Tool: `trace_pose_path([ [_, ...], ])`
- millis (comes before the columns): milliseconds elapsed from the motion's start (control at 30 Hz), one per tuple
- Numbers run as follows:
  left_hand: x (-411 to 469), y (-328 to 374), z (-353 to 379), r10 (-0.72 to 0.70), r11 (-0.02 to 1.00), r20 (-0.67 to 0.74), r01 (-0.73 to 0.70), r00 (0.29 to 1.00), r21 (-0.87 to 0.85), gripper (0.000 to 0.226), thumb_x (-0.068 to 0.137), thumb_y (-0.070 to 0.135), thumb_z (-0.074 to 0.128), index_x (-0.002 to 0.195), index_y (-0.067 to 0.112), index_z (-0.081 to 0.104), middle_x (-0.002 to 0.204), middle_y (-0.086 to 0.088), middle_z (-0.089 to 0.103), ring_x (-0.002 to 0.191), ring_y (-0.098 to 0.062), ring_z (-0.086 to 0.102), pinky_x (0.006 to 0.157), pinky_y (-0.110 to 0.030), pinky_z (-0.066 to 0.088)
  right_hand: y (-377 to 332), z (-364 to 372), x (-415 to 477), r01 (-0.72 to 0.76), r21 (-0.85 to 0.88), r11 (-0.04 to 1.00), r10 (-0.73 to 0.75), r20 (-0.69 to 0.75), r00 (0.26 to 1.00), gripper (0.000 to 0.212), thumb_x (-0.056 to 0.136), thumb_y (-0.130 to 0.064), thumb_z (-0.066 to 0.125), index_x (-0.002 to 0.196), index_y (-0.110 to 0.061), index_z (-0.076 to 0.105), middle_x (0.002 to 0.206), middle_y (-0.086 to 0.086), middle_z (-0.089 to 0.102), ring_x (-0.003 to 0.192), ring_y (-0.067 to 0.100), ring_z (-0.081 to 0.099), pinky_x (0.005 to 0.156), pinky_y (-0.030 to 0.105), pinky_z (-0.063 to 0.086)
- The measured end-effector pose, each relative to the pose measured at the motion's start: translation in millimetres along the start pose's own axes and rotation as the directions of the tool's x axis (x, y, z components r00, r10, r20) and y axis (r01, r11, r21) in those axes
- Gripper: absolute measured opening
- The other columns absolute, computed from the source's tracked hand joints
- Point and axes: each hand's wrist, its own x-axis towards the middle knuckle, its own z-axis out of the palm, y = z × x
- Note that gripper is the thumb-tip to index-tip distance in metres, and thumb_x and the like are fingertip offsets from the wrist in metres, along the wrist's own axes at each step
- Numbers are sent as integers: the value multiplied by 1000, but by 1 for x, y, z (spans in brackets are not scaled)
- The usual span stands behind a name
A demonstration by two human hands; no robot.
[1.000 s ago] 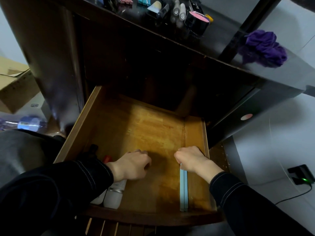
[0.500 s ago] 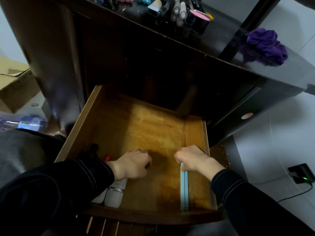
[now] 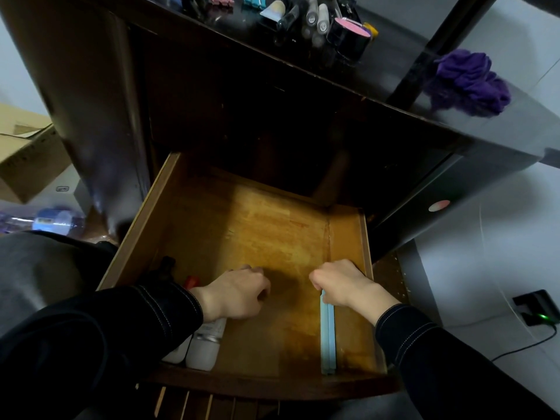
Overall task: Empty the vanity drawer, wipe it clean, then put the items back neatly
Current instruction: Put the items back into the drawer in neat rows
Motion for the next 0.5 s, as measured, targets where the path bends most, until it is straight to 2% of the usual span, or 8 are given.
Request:
trace_pose_path([
  [167,0,0,-1,3,1000,-1,-3,1000,-6,25,91,21,55,115,21,64,123,-1,53,115,-22,48,91,-36,45,-2,1,0,-26,14,1000,26,8,1000,17,95,-4,58,108,-14,62,104,6,67,93,26,65,76,36,51],
  [400,-1,0,-1,3,1000,1,-3,1000,1,23,91,21,56,112,21,65,121,-1,54,114,-21,48,94,-40,47,0,2,-3,-56,95,994,58,-11,998,17,96,-9,60,110,-15,68,106,6,69,96,26,66,87,42,56],
  [500,-1,0,-1,6,1000,5,-6,1000,-2,23,91,22,56,113,20,65,122,-1,54,115,-21,48,94,-40,47,-2,2,-1,-59,63,996,60,-23,998,13,96,-14,61,108,-15,65,103,6,68,93,26,65,82,39,55],
])
